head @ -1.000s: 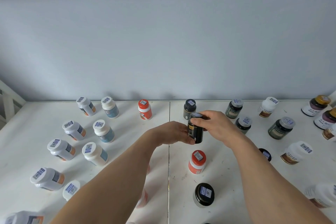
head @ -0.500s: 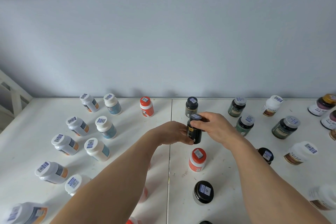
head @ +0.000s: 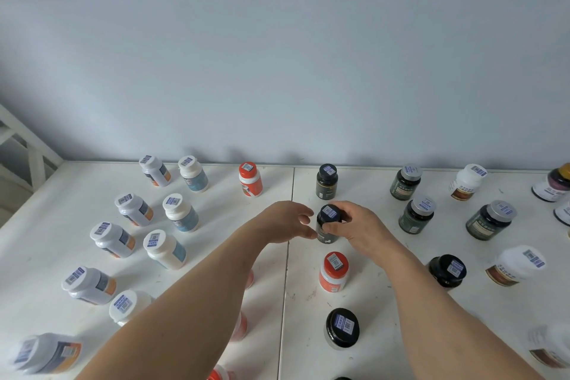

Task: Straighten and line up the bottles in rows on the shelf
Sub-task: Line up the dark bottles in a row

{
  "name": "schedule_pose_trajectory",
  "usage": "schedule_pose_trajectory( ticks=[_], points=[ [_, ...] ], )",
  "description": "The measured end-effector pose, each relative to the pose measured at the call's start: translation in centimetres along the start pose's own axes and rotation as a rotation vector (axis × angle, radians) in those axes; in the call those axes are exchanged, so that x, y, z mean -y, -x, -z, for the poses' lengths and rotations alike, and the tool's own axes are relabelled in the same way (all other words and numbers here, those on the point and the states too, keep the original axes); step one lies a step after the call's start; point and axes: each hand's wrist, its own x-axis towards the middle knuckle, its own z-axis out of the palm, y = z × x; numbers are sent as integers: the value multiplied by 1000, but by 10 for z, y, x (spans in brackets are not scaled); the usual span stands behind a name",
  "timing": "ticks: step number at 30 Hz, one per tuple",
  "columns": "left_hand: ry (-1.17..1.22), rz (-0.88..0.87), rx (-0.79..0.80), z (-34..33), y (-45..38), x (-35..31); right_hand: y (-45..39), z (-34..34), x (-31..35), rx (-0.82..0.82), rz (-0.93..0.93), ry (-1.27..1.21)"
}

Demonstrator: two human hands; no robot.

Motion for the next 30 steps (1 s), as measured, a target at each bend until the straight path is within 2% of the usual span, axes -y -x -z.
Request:
schedule_pose_trajectory(
  ticks=[8,10,14,16,21,26,30],
  points=[
    [-1,25,-39,2,10,6,19,2,-3,-53,-73,-48],
    [-5,27,-41,3,13,9,32,4,-7,14,-98,-31],
    [4,15,-42,7,16,15,54,1,-17,248,-147,-20],
    [21,-2,-40,9,16,17,60,-2,-17,276,-153,35],
    [42,-73,-10,9,24,25,67,-11,-3,184,-134,73],
    [40,-155,14,15,35,45,69,-23,23,93,-91,-7],
    [216,-163,59,27,46,60,69,-34,43,41,-54,-102]
  ],
)
